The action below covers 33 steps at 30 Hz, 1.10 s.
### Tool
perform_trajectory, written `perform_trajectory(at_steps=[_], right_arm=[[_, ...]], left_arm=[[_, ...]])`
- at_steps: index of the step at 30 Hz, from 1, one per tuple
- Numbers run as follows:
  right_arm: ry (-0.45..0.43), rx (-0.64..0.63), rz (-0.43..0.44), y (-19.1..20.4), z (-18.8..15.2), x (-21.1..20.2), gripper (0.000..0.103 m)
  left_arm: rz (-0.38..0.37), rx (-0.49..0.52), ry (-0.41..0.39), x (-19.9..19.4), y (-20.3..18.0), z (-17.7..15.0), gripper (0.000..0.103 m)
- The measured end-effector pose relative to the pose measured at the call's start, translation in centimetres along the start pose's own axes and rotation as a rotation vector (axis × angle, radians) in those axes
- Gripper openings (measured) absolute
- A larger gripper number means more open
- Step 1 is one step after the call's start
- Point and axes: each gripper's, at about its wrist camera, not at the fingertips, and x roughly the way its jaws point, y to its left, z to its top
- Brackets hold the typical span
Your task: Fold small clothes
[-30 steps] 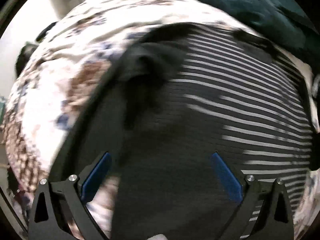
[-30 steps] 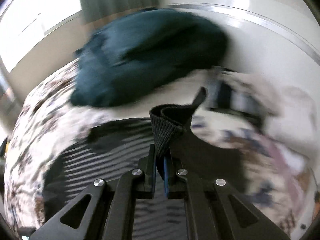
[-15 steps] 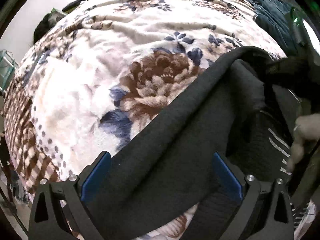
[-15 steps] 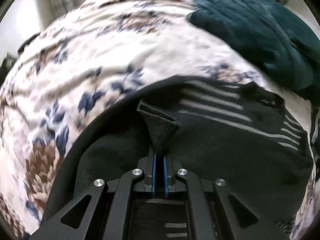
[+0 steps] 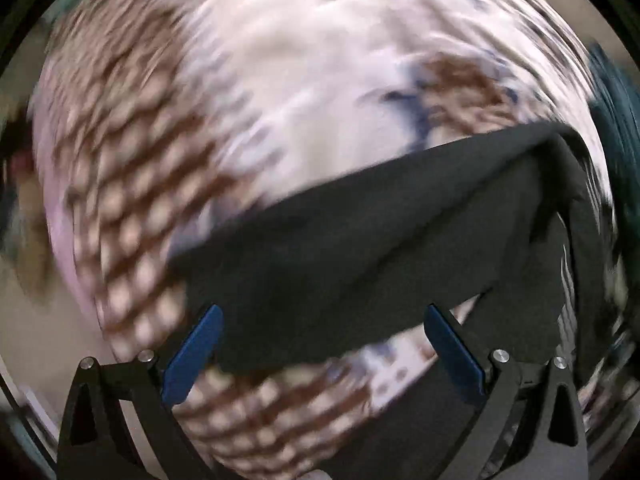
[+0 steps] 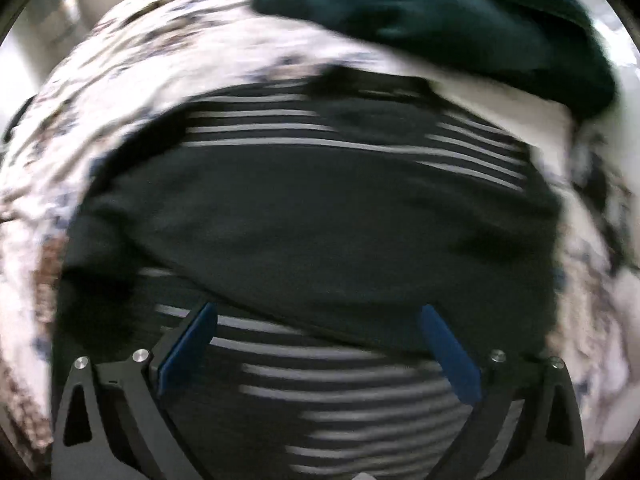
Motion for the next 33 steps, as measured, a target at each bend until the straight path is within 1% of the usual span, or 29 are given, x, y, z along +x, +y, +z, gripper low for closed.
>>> perform_trajectory(at_steps=[1, 3, 4, 5, 6, 7, 11, 12, 13, 14, 15, 16, 17, 18, 20, 22, 25, 27, 28, 29, 32, 33], right_arm=[[0.016, 0.025, -0.001, -1.4, -0.5, 0.2, 0.103], [0.061, 0.057, 0.006, -3.6, -1.2, 0.7, 0.103], [0.088, 0.078, 0.014, -4.8, -1.7, 1.0, 0.103], [0.099, 0.088, 0.023, -5.3, -1.8, 0.9, 0.103], [0.108, 0.094, 0.032, -6.1, -2.1, 0.9, 0.103], [0.111, 0.091, 0.04, -6.6, -2.3, 0.8, 0.103], [0.126, 0.03, 0.075, -6.1, -2.7, 0.7, 0.103], [0.134, 0.021, 0.084, -5.8, -2.8, 0.8, 0.103], [0.141, 0.013, 0.094, -5.6, -3.0, 0.7, 0.103], [0.146, 0.006, 0.101, -5.3, -3.1, 0.6, 0.103], [0.149, -0.005, 0.107, -5.2, -3.2, 0.5, 0.103], [0.149, -0.013, 0.108, -4.9, -3.4, 0.4, 0.103], [0.147, -0.022, 0.111, -4.7, -3.5, 0.2, 0.103], [0.145, -0.024, 0.113, -4.2, -3.8, -0.1, 0.103], [0.142, -0.032, 0.12, -3.7, -4.1, -0.4, 0.103], [0.136, -0.042, 0.124, -3.4, -4.3, -0.8, 0.103], [0.132, -0.041, 0.129, -2.8, -4.4, -1.0, 0.103], [0.134, -0.034, 0.134, -2.4, -4.5, -0.9, 0.103], [0.136, -0.031, 0.133, -2.0, -4.2, -0.7, 0.103], [0.137, -0.028, 0.13, -1.8, -4.1, -0.5, 0.103], [0.144, -0.023, 0.124, -1.4, -4.0, -0.1, 0.103], [0.145, -0.025, 0.12, -1.2, -4.0, 0.0, 0.103]], left_arm=[[-0.009, -0.083, 0.023, 0.6, 1.6, -0.7, 0.103], [-0.047, -0.198, 0.063, 1.8, 3.4, -1.7, 0.103], [-0.071, -0.291, 0.092, 2.9, 4.7, -2.4, 0.103], [-0.099, -0.36, 0.097, 3.6, 5.6, -2.8, 0.103], [-0.109, -0.415, 0.098, 4.2, 6.3, -3.1, 0.103], [-0.132, -0.489, 0.082, 4.8, 7.3, -3.4, 0.101], [-0.201, -0.644, 0.013, 5.5, 9.2, -3.4, 0.101], [-0.211, -0.686, -0.024, 5.3, 9.8, -3.5, 0.101], [-0.218, -0.721, -0.064, 5.1, 10.2, -3.5, 0.099], [-0.218, -0.739, -0.091, 4.8, 10.5, -3.7, 0.095], [-0.204, -0.746, -0.122, 4.4, 10.7, -3.7, 0.07], [-0.163, -0.728, -0.155, 3.8, 10.7, -3.3, 0.023], [-0.143, -0.71, -0.169, 3.3, 10.5, -3.0, 0.009], [-0.152, -0.69, -0.199, 2.7, 10.5, -2.6, 0.005], [-0.171, -0.661, -0.269, 0.5, 10.4, -1.5, 0.005], [-0.2, -0.595, -0.357, -2.4, 10.5, 0.4, 0.005], [-0.229, -0.533, -0.458, -5.4, 11.2, 2.9, 0.005], [-0.246, -0.516, -0.495, -6.1, 11.6, 3.7, 0.005], [-0.263, -0.513, -0.51, -6.3, 12.2, 4.8, 0.005], [-0.267, -0.507, -0.518, -6.4, 12.1, 4.8, 0.004], [-0.262, -0.489, -0.566, -6.4, 12.7, 6.9, 0.004], [-0.242, -0.494, -0.584, -6.2, 13.4, 7.3, 0.002]])
